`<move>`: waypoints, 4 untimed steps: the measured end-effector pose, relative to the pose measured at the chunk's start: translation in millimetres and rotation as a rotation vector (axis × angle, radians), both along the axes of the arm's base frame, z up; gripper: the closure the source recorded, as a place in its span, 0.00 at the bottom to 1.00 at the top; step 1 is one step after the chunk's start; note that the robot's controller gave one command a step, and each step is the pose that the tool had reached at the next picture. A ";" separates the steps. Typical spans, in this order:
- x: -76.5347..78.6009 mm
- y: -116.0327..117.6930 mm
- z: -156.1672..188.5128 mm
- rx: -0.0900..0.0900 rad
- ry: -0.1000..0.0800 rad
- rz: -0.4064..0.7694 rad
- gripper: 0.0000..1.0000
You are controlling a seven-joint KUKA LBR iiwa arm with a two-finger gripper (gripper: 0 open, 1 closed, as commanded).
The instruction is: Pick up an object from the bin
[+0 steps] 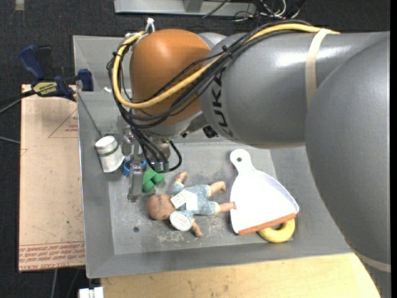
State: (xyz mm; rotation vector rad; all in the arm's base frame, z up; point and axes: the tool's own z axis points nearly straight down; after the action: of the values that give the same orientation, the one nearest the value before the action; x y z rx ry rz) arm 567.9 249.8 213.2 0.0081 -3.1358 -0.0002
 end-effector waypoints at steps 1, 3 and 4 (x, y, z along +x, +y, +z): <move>1.5 -1.6 5.0 0.001 -0.007 -0.004 0.00; 67.6 -62.4 -140.7 0.004 -0.014 0.121 0.00; 80.3 -72.9 -142.7 0.004 -0.012 0.094 0.00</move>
Offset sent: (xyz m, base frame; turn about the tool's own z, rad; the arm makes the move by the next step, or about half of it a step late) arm 0.0673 -0.0777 -0.1432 -0.0405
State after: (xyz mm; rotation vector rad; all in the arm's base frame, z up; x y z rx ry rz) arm 648.2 176.9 70.5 0.1554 -3.1441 -0.0061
